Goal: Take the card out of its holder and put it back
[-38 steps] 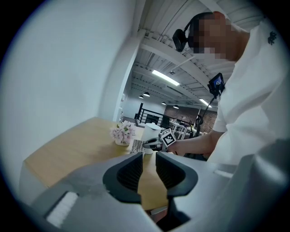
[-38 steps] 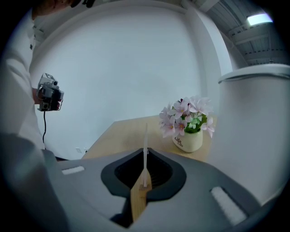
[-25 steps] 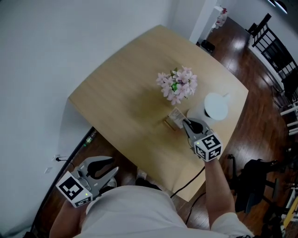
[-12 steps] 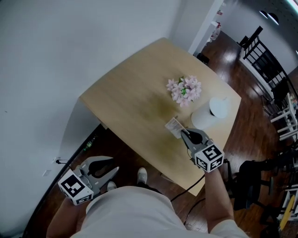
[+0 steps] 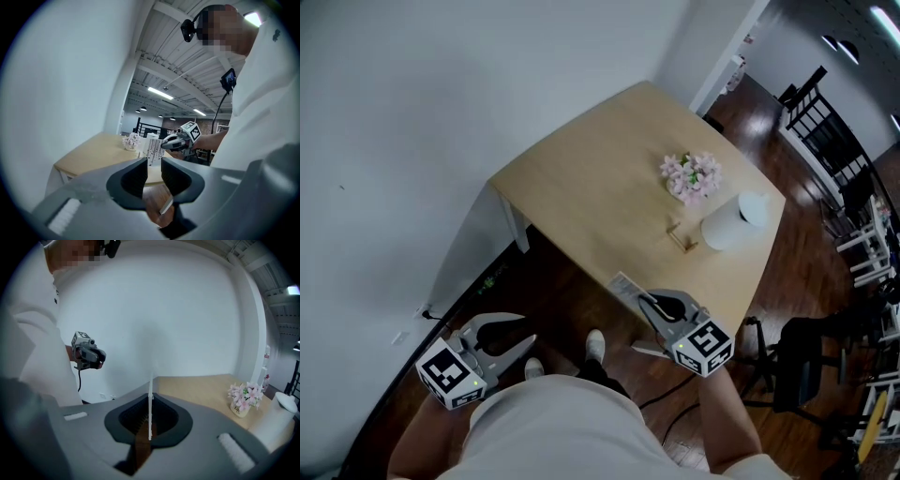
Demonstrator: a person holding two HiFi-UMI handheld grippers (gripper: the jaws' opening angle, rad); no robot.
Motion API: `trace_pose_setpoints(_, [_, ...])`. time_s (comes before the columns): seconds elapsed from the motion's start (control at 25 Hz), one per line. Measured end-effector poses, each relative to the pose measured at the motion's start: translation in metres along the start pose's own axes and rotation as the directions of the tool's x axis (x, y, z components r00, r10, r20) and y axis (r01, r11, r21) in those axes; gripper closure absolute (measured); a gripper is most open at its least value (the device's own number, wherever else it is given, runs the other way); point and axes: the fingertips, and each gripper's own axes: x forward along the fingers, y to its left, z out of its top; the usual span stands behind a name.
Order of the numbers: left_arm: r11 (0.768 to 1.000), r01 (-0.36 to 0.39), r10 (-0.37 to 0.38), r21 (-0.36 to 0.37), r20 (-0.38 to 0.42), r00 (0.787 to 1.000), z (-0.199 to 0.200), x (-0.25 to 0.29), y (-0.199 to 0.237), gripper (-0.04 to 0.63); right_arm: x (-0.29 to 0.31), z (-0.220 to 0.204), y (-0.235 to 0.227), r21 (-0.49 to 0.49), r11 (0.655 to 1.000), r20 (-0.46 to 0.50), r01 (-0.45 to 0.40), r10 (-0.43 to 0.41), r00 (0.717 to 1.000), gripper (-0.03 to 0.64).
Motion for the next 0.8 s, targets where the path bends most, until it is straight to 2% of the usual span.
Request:
trace_pose_setpoints(0.44, [1.0, 0.028, -0.028, -0.006, -0.004, 1.0, -0.034, -0.049, -0.001, 0.497, 0.008, -0.01, 0.13, 0.04, 0.997, -0.023, -0.058, 0.059, 0.998, 0.597])
trace_pose_setpoints(0.6, [1.0, 0.026, -0.026, -0.007, 0.007, 1.0, -0.037, -0.051, -0.003, 0.508, 0.002, -0.013, 0.147, 0.047, 0.997, -0.029, -0.059, 0.061, 0.998, 0.597])
trace_pose_setpoints(0.8, [0.999, 0.038, -0.038, -0.008, 0.012, 0.999, -0.032, -0.043, -0.005, 0.507, -0.005, -0.011, 0.139, 0.045, 0.998, -0.021, -0.048, 0.049, 0.999, 0.597])
